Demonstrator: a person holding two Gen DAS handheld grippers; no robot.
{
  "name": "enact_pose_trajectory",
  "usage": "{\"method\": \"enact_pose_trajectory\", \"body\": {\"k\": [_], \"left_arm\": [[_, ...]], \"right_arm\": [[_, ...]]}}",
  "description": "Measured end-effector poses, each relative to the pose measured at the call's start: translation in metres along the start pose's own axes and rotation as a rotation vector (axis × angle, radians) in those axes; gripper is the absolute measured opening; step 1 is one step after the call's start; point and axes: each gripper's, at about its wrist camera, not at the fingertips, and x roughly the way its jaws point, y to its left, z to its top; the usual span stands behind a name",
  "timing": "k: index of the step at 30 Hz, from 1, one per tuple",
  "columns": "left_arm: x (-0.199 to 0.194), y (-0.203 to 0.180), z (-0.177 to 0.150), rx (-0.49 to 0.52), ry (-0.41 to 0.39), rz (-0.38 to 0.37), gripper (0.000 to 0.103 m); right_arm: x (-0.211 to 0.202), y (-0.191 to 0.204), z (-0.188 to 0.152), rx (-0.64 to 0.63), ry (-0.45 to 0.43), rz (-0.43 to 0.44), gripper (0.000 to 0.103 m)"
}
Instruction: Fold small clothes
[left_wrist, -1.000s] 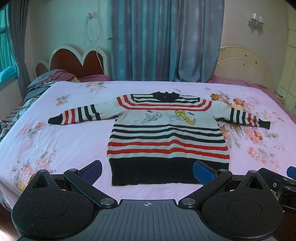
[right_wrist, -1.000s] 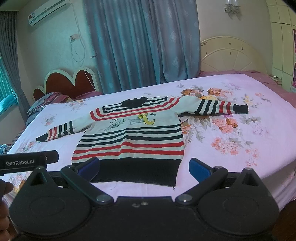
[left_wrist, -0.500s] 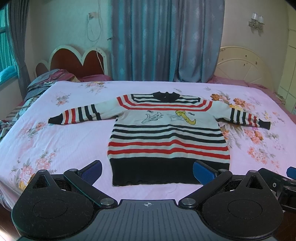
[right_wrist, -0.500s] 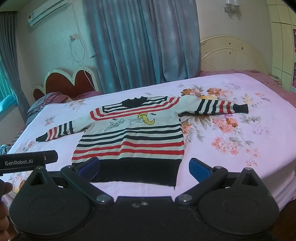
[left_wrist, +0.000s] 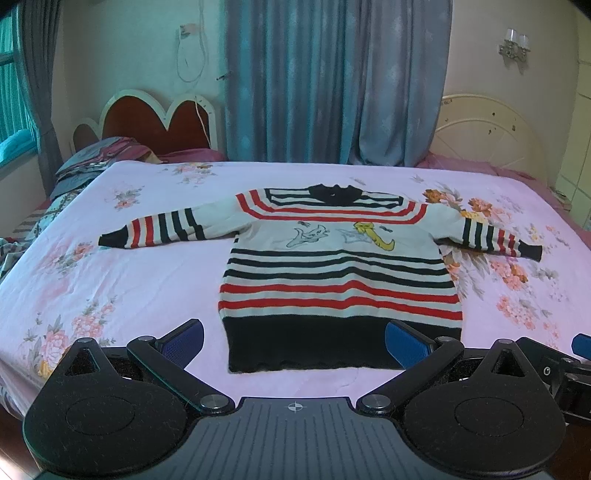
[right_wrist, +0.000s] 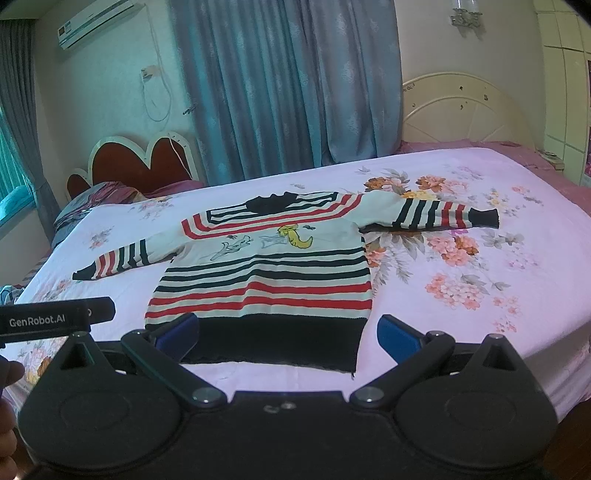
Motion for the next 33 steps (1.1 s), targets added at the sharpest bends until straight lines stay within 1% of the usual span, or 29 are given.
{"method": "enact_pose_trajectory", "body": {"k": [20,33], "left_arm": [[0.008,0.002,0.006,-0.006,0.008,0.006,0.103],[0.026,0.004,0.010,-0.007,0.026,0.007,0.103]], "right_arm": [[0.009,0.004,0.004,0.005,0.010,-0.001,0.102],[0.022,-0.001,0.005,0.018,0.021,-0.011,0.102]]}}
